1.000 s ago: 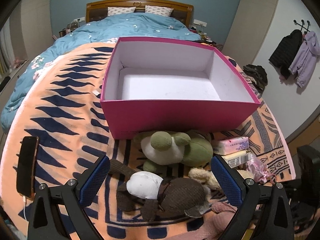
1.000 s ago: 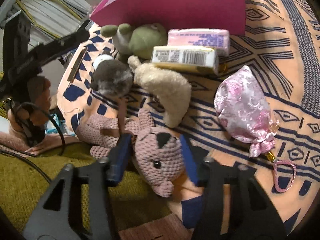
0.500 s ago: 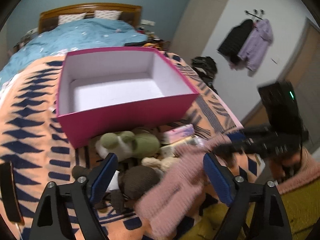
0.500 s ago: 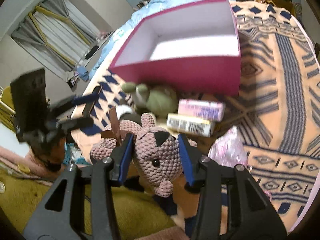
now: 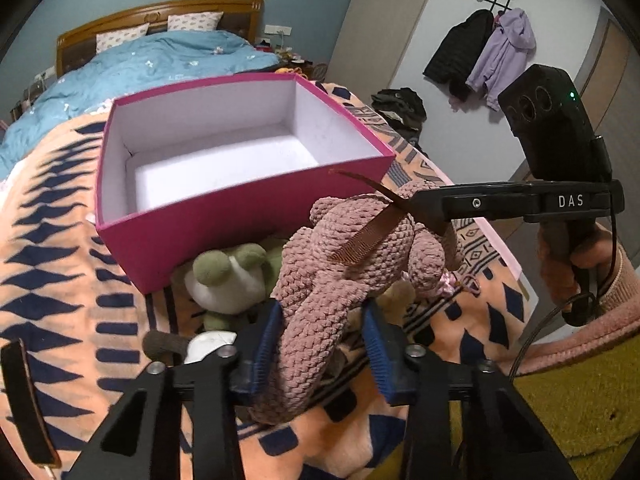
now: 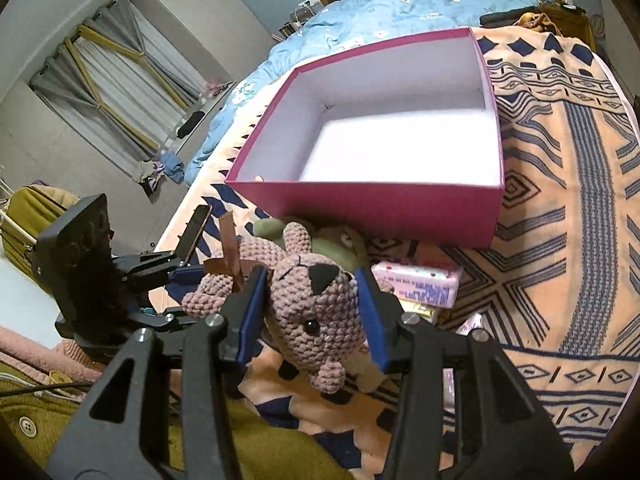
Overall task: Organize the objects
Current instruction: 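Carry the pink bear into the magenta box and open the right gripper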
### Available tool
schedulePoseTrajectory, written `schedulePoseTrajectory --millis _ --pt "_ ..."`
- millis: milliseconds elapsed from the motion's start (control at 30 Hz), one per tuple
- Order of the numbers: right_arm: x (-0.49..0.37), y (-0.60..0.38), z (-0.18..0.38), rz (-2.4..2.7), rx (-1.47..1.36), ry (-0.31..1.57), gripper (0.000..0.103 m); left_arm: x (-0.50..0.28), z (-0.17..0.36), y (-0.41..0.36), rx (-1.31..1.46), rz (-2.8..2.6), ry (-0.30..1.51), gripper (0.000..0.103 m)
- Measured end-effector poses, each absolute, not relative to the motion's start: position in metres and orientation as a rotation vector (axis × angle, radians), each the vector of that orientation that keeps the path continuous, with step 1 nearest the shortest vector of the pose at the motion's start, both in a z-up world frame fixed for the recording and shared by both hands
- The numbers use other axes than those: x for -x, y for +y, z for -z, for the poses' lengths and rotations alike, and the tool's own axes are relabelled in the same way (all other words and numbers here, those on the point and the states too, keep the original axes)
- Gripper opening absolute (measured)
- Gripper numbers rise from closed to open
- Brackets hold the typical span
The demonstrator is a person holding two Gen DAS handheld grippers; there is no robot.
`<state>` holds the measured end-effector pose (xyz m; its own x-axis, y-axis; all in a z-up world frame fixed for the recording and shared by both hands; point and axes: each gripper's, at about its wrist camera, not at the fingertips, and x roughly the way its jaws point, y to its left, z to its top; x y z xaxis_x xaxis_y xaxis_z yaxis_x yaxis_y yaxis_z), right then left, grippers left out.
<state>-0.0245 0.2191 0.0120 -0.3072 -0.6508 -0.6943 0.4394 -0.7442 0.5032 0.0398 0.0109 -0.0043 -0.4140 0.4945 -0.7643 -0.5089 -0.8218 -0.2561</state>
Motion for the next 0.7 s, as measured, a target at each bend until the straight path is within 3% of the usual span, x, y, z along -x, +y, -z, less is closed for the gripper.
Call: schedulePoseTrajectory --millis 133,333,700 --pt "0.030 0.217 -0.021 2.097 -1.217 -0.280 0.047 -0.035 -0.006 0.011 1.169 -2.259 0.031 0.032" --pt "0.047 0.210 -0.038 2.116 -1.154 -0.264 0.047 -0.016 -0.024 0.000 1.133 -2.290 -0.008 0.032" --pt "0.097 0.194 -0.054 2.158 -1.089 -0.254 0.047 0.029 -0.044 -0.006 1.064 -2.378 0.086 0.032"
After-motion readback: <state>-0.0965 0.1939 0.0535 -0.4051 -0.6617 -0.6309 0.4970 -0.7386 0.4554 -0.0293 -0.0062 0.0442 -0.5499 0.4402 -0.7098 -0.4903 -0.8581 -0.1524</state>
